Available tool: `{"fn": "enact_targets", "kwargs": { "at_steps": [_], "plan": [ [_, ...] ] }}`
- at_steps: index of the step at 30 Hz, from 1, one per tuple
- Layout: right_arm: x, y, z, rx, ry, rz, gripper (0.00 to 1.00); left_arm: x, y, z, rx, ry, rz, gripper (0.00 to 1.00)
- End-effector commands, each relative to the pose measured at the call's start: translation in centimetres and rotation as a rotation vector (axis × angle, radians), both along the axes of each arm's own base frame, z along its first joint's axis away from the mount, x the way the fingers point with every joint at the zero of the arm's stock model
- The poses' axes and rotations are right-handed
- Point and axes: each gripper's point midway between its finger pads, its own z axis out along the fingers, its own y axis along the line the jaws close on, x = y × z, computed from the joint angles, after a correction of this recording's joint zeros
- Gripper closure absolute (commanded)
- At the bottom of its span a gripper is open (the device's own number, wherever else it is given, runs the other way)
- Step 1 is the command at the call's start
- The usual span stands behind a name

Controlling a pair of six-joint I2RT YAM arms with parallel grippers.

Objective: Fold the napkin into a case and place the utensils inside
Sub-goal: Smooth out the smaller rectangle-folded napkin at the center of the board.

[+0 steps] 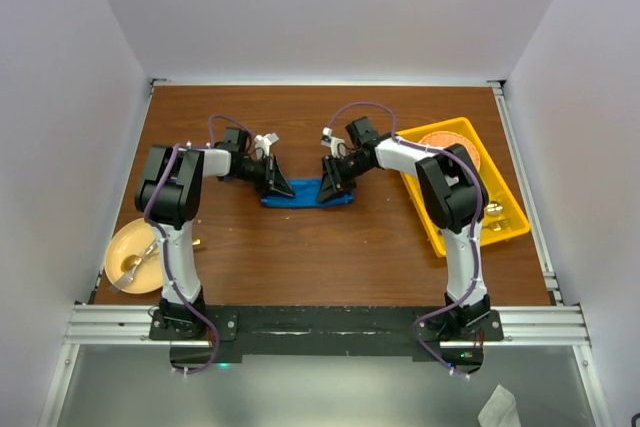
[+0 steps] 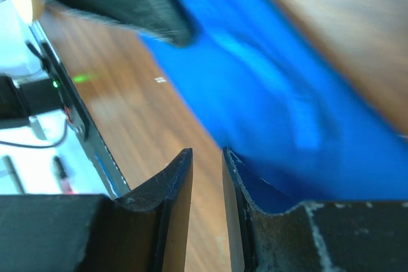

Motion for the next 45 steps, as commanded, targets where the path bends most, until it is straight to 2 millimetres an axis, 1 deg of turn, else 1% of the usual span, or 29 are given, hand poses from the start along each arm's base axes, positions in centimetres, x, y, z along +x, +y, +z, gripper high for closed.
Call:
{"fn": "enact_targets", "kwargs": {
  "at_steps": [1,5,7,8,10,11,14,15,17,18,20,21,22,25,27,29,31,33,34,36,37,38,39,40,41,42,43,44,45],
  "plan": [
    [0.8,-0.7,-0.7,0.054,0.086,-0.069,0.71,0.0,1.6,-2.7,0.109,-0.013,0.009,1.00],
    [0.7,-1.2,-2.1,0.038,0.128,-0.095,0.72,0.5,1.4,-2.1,0.085,-0.037,-0.007,1.00],
    [0.2,-1.7,-3.4,0.017,0.155,-0.098,0.73,1.0,0.9,-0.6,0.032,-0.077,-0.020,0.99],
    [0.2,-1.9,-3.8,0.011,0.162,-0.103,0.73,1.9,0.9,0.9,0.007,-0.133,-0.015,0.93],
    [0.0,-2.4,-4.8,-0.005,0.184,-0.115,0.75,2.4,0.4,3.6,-0.063,-0.195,-0.032,0.87],
    [0.0,-2.6,-5.0,-0.008,0.188,-0.118,0.75,2.8,0.2,5.8,-0.092,-0.262,-0.044,0.82],
    [0.1,-2.8,-5.5,-0.019,0.191,-0.125,0.76,1.6,-0.8,9.6,-0.176,-0.332,-0.105,0.79],
    [0.1,-2.8,-5.5,-0.020,0.191,-0.126,0.76,0.6,-1.0,9.9,-0.205,-0.315,-0.129,0.81],
    [0.2,-2.8,-5.6,-0.023,0.195,-0.129,0.77,-1.2,-1.7,10.2,-0.238,-0.276,-0.166,0.86],
    [0.4,-2.8,-5.6,-0.024,0.190,-0.130,0.78,-2.3,-1.8,9.8,-0.254,-0.239,-0.178,0.87],
    [0.4,-2.7,-5.7,-0.025,0.192,-0.130,0.78,-3.1,-1.8,8.9,-0.249,-0.211,-0.179,0.93],
    [0.4,-2.7,-5.8,-0.028,0.193,-0.128,0.78,-3.6,-1.7,7.9,-0.242,-0.182,-0.169,0.94],
    [0.5,-2.8,-5.8,-0.032,0.190,-0.128,0.78,-3.6,-1.6,7.5,-0.240,-0.173,-0.161,0.95],
    [0.4,-3.0,-6.2,-0.041,0.196,-0.131,0.78,-2.9,-1.1,4.7,-0.197,-0.117,-0.121,0.95],
    [0.3,-3.2,-6.5,-0.047,0.202,-0.131,0.78,-2.3,-0.5,2.3,-0.166,-0.066,-0.088,0.95],
    [0.1,-3.3,-6.9,-0.057,0.203,-0.131,0.79,-2.3,0.2,0.1,-0.127,-0.010,-0.052,0.93],
    [-0.1,-3.5,-7.2,-0.070,0.204,-0.123,0.79,-2.5,0.6,-0.8,-0.100,-0.003,-0.053,0.90],
    [-0.2,-3.8,-7.5,-0.087,0.205,-0.114,0.79,-2.8,0.4,0.5,-0.137,-0.012,-0.077,0.86],
    [-0.2,-3.8,-7.6,-0.090,0.208,-0.112,0.80,-2.8,0.3,2.2,-0.153,-0.062,-0.100,0.81],
    [-0.2,-4.0,-7.8,-0.103,0.206,-0.110,0.80,-1.5,0.0,5.4,-0.188,-0.163,-0.128,0.75],
    [-0.1,-4.0,-7.8,-0.104,0.203,-0.110,0.80,-0.8,0.2,7.0,-0.186,-0.223,-0.142,0.63],
    [0.0,-4.0,-7.8,-0.105,0.204,-0.109,0.80,1.3,0.4,9.0,-0.169,-0.310,-0.145,0.58],
    [0.0,-3.9,-7.8,-0.105,0.204,-0.107,0.80,2.3,0.6,9.6,-0.146,-0.354,-0.152,0.53],
    [0.1,-3.9,-7.8,-0.104,0.203,-0.108,0.80,2.7,0.8,9.1,-0.120,-0.377,-0.183,0.47],
    [0.1,-3.8,-7.8,-0.102,0.205,-0.107,0.80,4.4,0.9,10.0,-0.090,-0.451,-0.206,0.45],
    [0.3,-3.8,-7.8,-0.099,0.205,-0.106,0.81,5.0,1.1,9.7,-0.061,-0.472,-0.233,0.44],
    [0.3,-3.7,-7.7,-0.099,0.205,-0.102,0.80,4.6,1.5,7.7,-0.044,-0.436,-0.288,0.43],
    [0.4,-3.7,-7.7,-0.100,0.201,-0.098,0.80,6.4,1.4,8.9,-0.027,-0.503,-0.315,0.38],
    [0.5,-3.8,-7.6,-0.100,0.194,-0.094,0.80,6.9,1.5,8.4,-0.011,-0.509,-0.340,0.37]
  ]
}}
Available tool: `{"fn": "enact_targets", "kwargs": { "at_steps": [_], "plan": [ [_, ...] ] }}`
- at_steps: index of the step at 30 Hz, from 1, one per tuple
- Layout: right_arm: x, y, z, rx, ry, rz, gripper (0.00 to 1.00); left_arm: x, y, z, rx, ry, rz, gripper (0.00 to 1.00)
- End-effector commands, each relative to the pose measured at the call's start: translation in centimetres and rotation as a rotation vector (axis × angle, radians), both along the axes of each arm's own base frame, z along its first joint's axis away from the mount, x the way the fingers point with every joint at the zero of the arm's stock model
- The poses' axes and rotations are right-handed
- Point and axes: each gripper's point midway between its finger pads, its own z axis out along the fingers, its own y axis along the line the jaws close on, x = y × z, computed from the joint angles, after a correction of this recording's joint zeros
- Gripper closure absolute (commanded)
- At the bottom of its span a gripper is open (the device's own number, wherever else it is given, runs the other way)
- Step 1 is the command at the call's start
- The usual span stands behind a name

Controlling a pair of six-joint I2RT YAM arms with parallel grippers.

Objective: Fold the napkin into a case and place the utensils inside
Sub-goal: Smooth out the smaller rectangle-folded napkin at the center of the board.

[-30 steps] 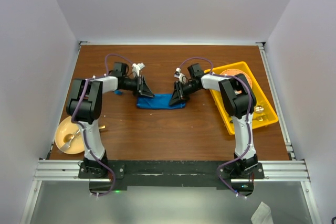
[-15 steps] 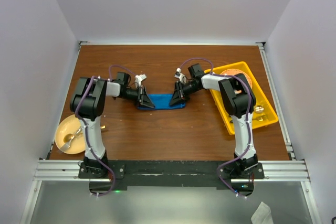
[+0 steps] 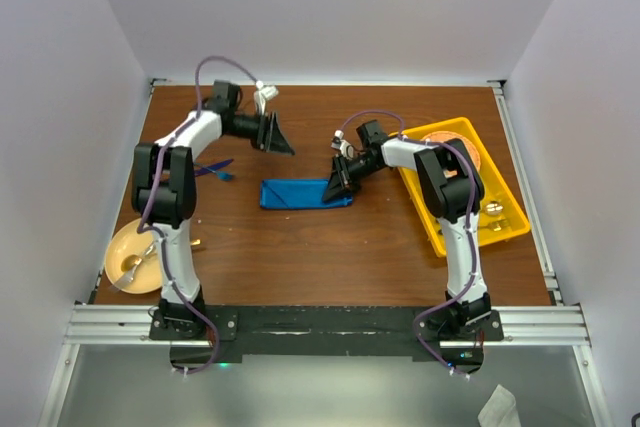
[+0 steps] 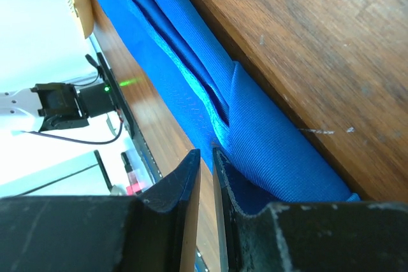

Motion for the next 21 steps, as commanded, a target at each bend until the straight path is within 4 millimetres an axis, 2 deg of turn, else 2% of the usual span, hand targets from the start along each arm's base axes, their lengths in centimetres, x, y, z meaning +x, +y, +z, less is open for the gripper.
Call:
{"fn": "enact_targets", "kwargs": {
  "at_steps": [1,6,10,21],
  "plan": [
    [-0.3,-2.3,-5.4,-0.194,-0.019,0.006,0.80,2.3,0.9,-1.1,0.109,-0.154,-0.159,0.38],
    [0.1,-2.1,-5.0,-0.189,-0.036,0.013,0.80,3.0,-0.1,-2.5,0.156,-0.240,-0.243,0.38],
    [0.3,-2.2,-4.9,-0.191,-0.049,0.026,0.80,1.6,-0.9,-4.4,0.152,-0.193,-0.296,0.45],
    [0.2,-2.1,-4.8,-0.189,-0.052,0.039,0.80,-2.1,-1.2,-8.1,0.175,-0.081,-0.377,0.51]
  ]
}}
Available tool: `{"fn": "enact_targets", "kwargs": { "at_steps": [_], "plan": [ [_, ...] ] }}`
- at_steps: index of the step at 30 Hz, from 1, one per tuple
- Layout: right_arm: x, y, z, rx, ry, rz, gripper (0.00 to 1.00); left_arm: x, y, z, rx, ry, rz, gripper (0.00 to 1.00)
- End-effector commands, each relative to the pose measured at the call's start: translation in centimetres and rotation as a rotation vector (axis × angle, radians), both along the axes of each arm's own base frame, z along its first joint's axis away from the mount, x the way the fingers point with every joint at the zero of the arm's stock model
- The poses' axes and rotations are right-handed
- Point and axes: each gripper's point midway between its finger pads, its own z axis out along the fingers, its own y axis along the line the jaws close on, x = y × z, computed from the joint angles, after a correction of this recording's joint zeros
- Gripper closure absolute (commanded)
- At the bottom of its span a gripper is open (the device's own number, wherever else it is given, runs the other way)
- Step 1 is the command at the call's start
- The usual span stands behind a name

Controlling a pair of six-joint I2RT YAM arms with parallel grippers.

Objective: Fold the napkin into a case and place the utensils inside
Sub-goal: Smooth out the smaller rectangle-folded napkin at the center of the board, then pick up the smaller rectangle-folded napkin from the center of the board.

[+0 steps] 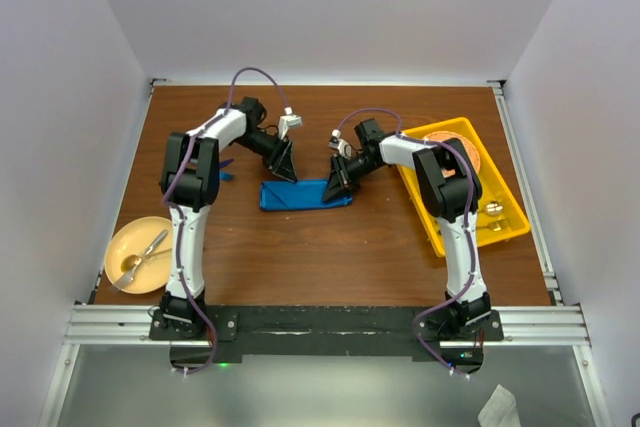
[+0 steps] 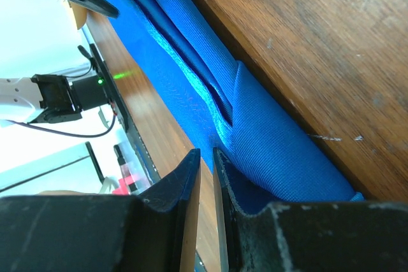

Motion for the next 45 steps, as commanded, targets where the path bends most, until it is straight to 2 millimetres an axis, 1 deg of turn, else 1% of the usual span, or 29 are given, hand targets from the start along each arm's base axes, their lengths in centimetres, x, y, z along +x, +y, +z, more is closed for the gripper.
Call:
{"fn": "enact_targets", "kwargs": {
  "at_steps": [1,5,6,8,9,11,12,13,16,17,19,20,23,24,26,27,28,29,30,31,33,34,36,37,39,40,43,44,45],
  "plan": [
    [0.2,-2.1,-4.8,-0.175,-0.045,-0.001,0.80,-1.9,-0.2,-1.3,0.014,0.020,-0.054,0.51],
    [-0.1,-2.1,-4.7,-0.172,-0.041,-0.006,0.80,-2.7,-0.6,-2.0,0.040,0.022,-0.082,0.57],
    [-0.2,-2.2,-4.6,-0.172,-0.041,-0.007,0.80,-2.6,-0.7,-2.0,0.041,0.010,-0.085,0.63],
    [-0.4,-2.1,-4.3,-0.166,-0.046,-0.005,0.80,-2.5,-0.7,-2.0,0.045,0.003,-0.080,0.69],
    [-0.4,-2.1,-4.2,-0.163,-0.049,-0.005,0.80,-2.3,-0.7,-1.9,0.044,-0.005,-0.077,0.77],
    [-0.4,-1.9,-3.5,-0.150,-0.062,-0.008,0.80,-2.1,-0.7,-1.9,0.049,-0.017,-0.078,0.87],
    [-0.3,-1.7,-3.2,-0.140,-0.066,-0.009,0.79,-1.9,-0.7,-1.8,0.050,-0.028,-0.078,0.96],
    [-0.2,-1.6,-2.6,-0.127,-0.073,-0.015,0.78,-1.9,-0.6,-1.8,0.056,-0.029,-0.076,1.00],
    [0.6,-0.4,1.1,-0.038,-0.110,-0.038,0.72,-1.7,-0.7,-1.3,0.046,-0.055,-0.083,1.00],
    [1.4,0.1,3.5,-0.005,-0.154,-0.049,0.70,-1.8,-0.7,-1.2,0.040,-0.063,-0.088,1.00],
    [2.1,0.6,6.4,0.044,-0.199,-0.047,0.65,-1.8,-0.7,-0.7,0.036,-0.092,-0.097,1.00],
    [2.8,0.8,9.0,0.071,-0.265,-0.040,0.63,-1.8,-0.7,-0.5,0.033,-0.107,-0.102,1.00],
    [4.5,0.1,12.1,0.065,-0.425,-0.033,0.57,-1.9,-0.6,-0.1,0.032,-0.155,-0.120,1.00],
    [5.1,-0.4,13.2,0.046,-0.485,-0.043,0.52,-2.2,-0.6,0.0,0.033,-0.178,-0.135,1.00],
    [6.5,-1.3,14.1,0.027,-0.583,-0.056,0.46,-2.3,-0.6,0.3,0.036,-0.219,-0.160,1.00],
    [7.2,-1.9,15.2,0.020,-0.645,-0.074,0.44,-2.5,-0.5,0.2,0.038,-0.223,-0.164,1.00],
    [7.9,-2.1,15.8,0.018,-0.720,-0.068,0.42,-2.6,-0.5,0.2,0.035,-0.231,-0.168,1.00],
    [8.2,-2.5,16.2,0.005,-0.771,-0.062,0.41,-2.5,-0.6,0.6,0.031,-0.257,-0.179,1.00],
    [8.4,-2.8,17.5,-0.001,-0.837,-0.063,0.38,-2.8,-0.5,0.5,0.029,-0.261,-0.184,1.00],
    [9.0,-3.0,17.8,-0.008,-0.898,-0.086,0.24,-2.8,-0.5,0.6,0.027,-0.272,-0.187,1.00],
    [9.9,-3.6,18.0,-0.035,-0.953,-0.139,0.03,-3.1,-0.5,0.7,0.024,-0.295,-0.210,1.00],
    [10.1,-3.6,17.5,-0.033,-0.940,-0.171,0.02,-3.2,-0.5,0.8,0.020,-0.307,-0.218,1.00],
    [9.5,-3.4,16.3,0.003,-0.882,-0.103,0.02,-3.4,-0.6,0.9,0.015,-0.337,-0.244,1.00],
    [8.9,-3.1,14.3,0.009,-0.794,-0.017,0.02,-3.5,-0.5,0.9,0.016,-0.346,-0.251,1.00],
    [6.9,-2.3,12.5,0.065,-0.648,0.105,0.03,-3.6,-0.6,1.2,0.011,-0.378,-0.273,1.00],
    [6.1,-2.2,10.7,0.058,-0.566,0.159,0.03,-3.7,-0.6,1.2,0.007,-0.390,-0.279,1.00],
    [6.1,-2.1,9.2,0.063,-0.568,0.168,0.05,-3.7,-0.6,1.6,-0.002,-0.432,-0.298,1.00],
    [6.3,-2.1,9.3,0.065,-0.593,0.159,0.06,-3.8,-0.7,1.8,-0.012,-0.452,-0.310,1.00],
    [6.4,-1.9,9.1,0.073,-0.598,0.153,0.10,-3.8,-0.8,1.8,-0.018,-0.459,-0.314,1.00]
  ]
}}
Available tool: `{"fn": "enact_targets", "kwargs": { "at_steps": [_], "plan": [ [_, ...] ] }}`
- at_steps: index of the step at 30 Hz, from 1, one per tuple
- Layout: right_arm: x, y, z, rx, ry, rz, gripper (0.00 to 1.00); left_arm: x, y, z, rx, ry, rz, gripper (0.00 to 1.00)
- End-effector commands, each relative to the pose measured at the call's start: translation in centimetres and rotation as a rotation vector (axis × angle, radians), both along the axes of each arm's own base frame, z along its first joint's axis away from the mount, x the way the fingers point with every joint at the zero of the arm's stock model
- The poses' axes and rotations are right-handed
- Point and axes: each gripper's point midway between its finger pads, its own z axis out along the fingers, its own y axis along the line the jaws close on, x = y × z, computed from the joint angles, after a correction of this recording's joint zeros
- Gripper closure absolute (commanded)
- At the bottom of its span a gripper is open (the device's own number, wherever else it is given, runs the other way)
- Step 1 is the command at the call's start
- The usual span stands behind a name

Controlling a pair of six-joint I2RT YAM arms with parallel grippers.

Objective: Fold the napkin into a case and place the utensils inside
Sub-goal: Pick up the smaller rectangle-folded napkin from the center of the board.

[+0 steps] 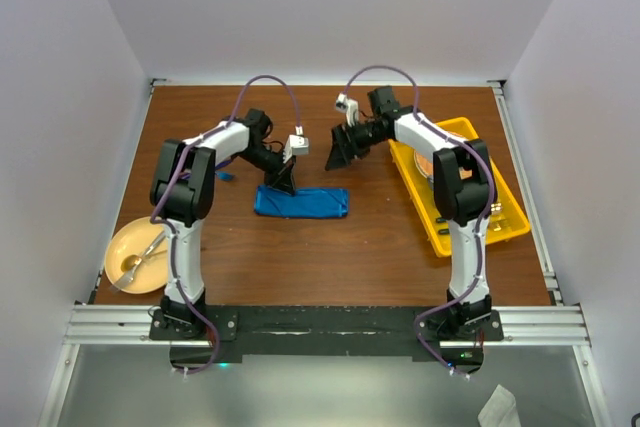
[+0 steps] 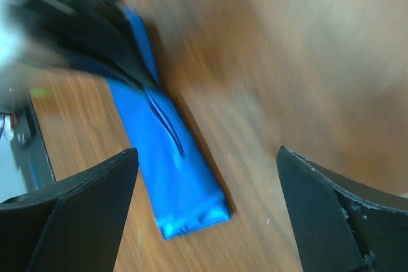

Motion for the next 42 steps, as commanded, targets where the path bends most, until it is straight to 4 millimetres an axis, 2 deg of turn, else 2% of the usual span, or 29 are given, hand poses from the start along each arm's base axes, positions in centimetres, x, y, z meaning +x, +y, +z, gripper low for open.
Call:
{"fn": "enact_targets", "kwargs": {
  "at_steps": [1,7,15,24,28,31,32,34,35,38,39,40,42],
  "plan": [
    [-2.9,0.3,0.1,0.032,0.029,0.087,0.11,0.6,-0.7,2.6,-0.064,-0.160,-0.077,1.00],
    [-5.2,2.1,-1.5,0.050,0.059,0.181,0.20,0.3,-0.8,3.1,-0.076,-0.209,-0.108,1.00],
    [-6.0,5.1,-3.7,0.057,0.064,0.228,0.23,-0.3,-1.4,3.4,-0.081,-0.256,-0.150,1.00],
    [-7.5,5.7,-5.3,0.036,0.088,0.258,0.39,-0.2,-1.4,3.7,-0.081,-0.270,-0.155,1.00],
    [-7.5,5.8,-5.5,0.030,0.086,0.254,0.53,-0.2,-1.5,3.8,-0.083,-0.269,-0.154,1.00],
    [-7.3,5.8,-5.5,0.026,0.084,0.251,0.68,-0.2,-1.5,3.7,-0.082,-0.268,-0.153,1.00],
    [-7.3,5.9,-5.3,0.028,0.085,0.253,0.76,-0.2,-1.5,3.7,-0.083,-0.268,-0.152,1.00],
    [-7.1,5.9,-5.1,0.030,0.082,0.254,0.85,0.0,-1.4,3.7,-0.079,-0.271,-0.149,1.00],
    [-7.0,5.9,-5.1,0.027,0.080,0.252,0.98,0.0,-1.4,3.7,-0.077,-0.268,-0.143,1.00],
    [-6.7,6.0,-4.3,0.024,0.066,0.247,1.00,0.0,-1.4,4.0,-0.076,-0.267,-0.129,1.00],
    [-6.7,6.0,-4.1,0.025,0.063,0.249,1.00,0.0,-1.3,3.9,-0.074,-0.268,-0.125,0.95],
    [-6.6,6.0,-3.8,0.025,0.052,0.246,1.00,0.1,-1.2,4.0,-0.068,-0.270,-0.116,0.79],
    [-6.2,5.9,-2.9,0.018,0.020,0.238,1.00,0.5,-0.7,5.0,-0.075,-0.269,-0.062,0.65]
  ]
}}
